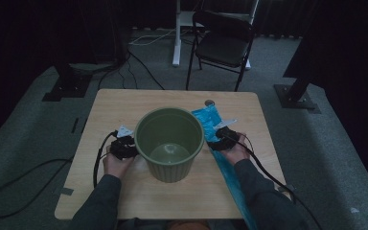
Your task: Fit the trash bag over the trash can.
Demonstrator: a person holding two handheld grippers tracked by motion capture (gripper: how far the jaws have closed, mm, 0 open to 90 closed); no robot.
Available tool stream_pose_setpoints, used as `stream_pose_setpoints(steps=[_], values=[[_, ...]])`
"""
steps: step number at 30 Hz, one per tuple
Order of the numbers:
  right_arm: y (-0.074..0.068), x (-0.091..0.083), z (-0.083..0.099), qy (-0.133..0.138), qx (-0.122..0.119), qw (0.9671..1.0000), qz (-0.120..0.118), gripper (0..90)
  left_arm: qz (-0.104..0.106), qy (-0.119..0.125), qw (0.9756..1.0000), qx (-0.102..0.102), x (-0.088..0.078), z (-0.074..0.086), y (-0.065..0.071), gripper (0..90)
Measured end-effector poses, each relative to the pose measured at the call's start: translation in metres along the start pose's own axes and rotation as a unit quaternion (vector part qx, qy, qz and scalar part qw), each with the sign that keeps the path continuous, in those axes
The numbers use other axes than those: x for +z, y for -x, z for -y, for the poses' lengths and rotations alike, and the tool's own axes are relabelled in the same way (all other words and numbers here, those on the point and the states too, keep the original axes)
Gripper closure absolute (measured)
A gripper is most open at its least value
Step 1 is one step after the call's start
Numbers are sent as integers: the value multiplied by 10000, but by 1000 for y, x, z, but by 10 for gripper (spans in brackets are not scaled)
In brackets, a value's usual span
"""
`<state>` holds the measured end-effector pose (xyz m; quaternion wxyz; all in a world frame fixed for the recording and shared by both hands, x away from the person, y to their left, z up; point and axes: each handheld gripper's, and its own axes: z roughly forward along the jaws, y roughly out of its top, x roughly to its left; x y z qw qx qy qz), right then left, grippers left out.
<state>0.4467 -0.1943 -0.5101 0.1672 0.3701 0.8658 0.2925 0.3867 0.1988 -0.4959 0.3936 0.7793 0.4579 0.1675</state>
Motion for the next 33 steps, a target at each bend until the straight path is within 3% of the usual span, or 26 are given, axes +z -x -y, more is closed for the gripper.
stream_pose_setpoints(steps=[12,26,28,31,33], values=[[3,14,-11,-116,121,9998,115,352,15,59,10000,-20,2,-2,-1,512],[-7,13,-3,-486,-116,9979,417,301,23,105,9999,-11,0,-3,-1,516],[-2,16,1,-520,36,9980,349,304,36,96,9999,-22,0,-4,-2,516],[8,18,5,-435,510,9976,151,346,87,88,9999,-69,-1,-4,-3,516],[11,17,7,-422,648,9970,36,371,97,87,9999,-91,-1,-4,-3,517]])
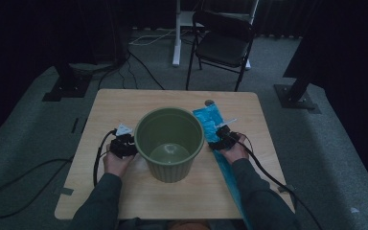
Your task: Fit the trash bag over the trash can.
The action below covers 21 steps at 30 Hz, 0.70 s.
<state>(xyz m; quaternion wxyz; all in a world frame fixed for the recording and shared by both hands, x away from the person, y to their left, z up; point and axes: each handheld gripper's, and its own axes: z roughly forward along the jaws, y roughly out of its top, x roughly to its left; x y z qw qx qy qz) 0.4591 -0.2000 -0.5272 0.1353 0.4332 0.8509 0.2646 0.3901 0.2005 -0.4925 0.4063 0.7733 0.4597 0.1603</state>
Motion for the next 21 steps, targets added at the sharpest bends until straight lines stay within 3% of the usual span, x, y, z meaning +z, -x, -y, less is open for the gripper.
stream_pose_setpoints(steps=[5,17,21], values=[[2,-1,1,57,40,10000,14,475,11,-1,10000,-22,-1,0,0,517],[7,-5,3,62,69,9999,103,865,42,-24,10000,-51,0,0,-1,518],[8,-5,3,31,39,10000,87,894,57,-36,10000,-56,0,0,-1,521]])
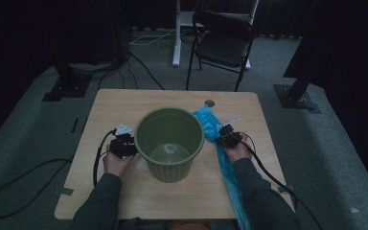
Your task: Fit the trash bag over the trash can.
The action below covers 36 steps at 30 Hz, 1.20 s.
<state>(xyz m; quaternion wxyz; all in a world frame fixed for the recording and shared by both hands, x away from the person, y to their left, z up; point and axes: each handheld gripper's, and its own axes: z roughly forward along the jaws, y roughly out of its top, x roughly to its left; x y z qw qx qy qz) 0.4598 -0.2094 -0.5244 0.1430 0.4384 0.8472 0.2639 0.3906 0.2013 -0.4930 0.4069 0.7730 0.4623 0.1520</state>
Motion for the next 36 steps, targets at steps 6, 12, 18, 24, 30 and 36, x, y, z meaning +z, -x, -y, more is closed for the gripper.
stream_pose_setpoints(steps=[6,12,18,24,30,36], values=[[0,0,0,-19,-106,9999,-10,897,3,-11,10000,14,0,0,0,521],[-1,-7,-1,55,-197,9998,-62,897,18,-7,10000,-12,0,-1,0,521],[-2,-25,-10,226,-406,9989,-108,898,39,11,10000,-35,0,-1,-1,522],[-4,-46,-22,391,-676,9969,-72,897,55,19,10000,-49,-1,-1,-1,522],[-6,-68,-34,644,-857,9942,-120,898,82,15,10000,-53,-1,-2,-2,523],[-6,-94,-46,874,-1025,9908,-154,898,92,15,10000,-12,-2,-2,-2,529]])
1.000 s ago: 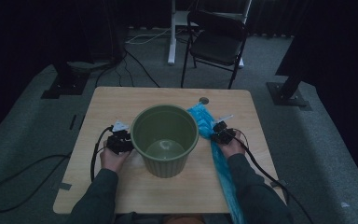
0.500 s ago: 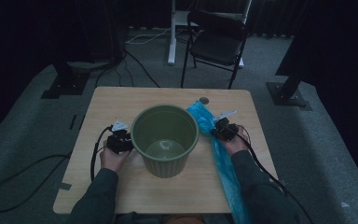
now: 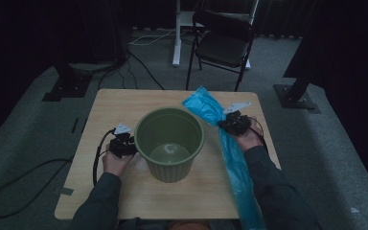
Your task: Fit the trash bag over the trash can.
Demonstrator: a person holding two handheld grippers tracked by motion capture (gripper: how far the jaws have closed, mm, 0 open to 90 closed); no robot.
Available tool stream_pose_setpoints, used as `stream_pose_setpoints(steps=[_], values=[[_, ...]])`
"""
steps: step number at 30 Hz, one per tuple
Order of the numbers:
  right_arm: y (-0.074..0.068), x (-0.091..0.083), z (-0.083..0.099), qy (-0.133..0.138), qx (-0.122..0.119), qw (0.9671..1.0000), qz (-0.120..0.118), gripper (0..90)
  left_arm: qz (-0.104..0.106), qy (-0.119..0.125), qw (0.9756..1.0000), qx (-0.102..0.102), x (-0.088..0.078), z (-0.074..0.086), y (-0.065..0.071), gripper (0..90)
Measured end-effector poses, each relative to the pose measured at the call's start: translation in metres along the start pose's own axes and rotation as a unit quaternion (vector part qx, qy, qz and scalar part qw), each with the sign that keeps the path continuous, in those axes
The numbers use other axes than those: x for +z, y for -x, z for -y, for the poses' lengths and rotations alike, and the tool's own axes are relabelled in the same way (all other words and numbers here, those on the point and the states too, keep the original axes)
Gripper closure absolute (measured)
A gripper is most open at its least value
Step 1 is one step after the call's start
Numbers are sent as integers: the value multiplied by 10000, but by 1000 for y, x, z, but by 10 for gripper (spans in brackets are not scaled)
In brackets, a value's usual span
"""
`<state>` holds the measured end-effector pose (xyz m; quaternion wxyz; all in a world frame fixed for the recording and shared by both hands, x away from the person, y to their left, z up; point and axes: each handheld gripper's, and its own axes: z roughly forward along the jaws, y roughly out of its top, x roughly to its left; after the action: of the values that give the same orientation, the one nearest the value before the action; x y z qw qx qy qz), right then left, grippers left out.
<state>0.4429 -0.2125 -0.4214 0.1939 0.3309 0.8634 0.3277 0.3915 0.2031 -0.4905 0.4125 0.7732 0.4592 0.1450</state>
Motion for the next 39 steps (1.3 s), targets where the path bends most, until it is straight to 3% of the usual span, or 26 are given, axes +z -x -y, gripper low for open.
stream_pose_setpoints(steps=[11,16,19,29,33,34,39], values=[[-1,-36,-27,415,-425,9981,-153,897,124,-53,9999,33,-1,-1,-2,549],[-6,-52,-40,619,-778,9946,-283,896,139,-70,9999,22,0,0,-2,547],[-8,-56,-43,698,-847,9932,-375,896,143,-77,9999,29,0,0,-2,545],[-20,-66,-47,1088,-1071,9831,-1008,896,166,-87,9998,35,-2,0,-2,545],[-25,-67,-48,1100,-1191,9798,-1173,895,152,-74,9998,80,-3,-1,-2,544],[-28,-68,-49,1103,-1267,9773,-1288,895,162,-64,9998,80,-4,-1,-2,544],[-36,-71,-51,1094,-1472,9714,-1506,894,178,-33,9998,63,-6,-1,-1,543]])
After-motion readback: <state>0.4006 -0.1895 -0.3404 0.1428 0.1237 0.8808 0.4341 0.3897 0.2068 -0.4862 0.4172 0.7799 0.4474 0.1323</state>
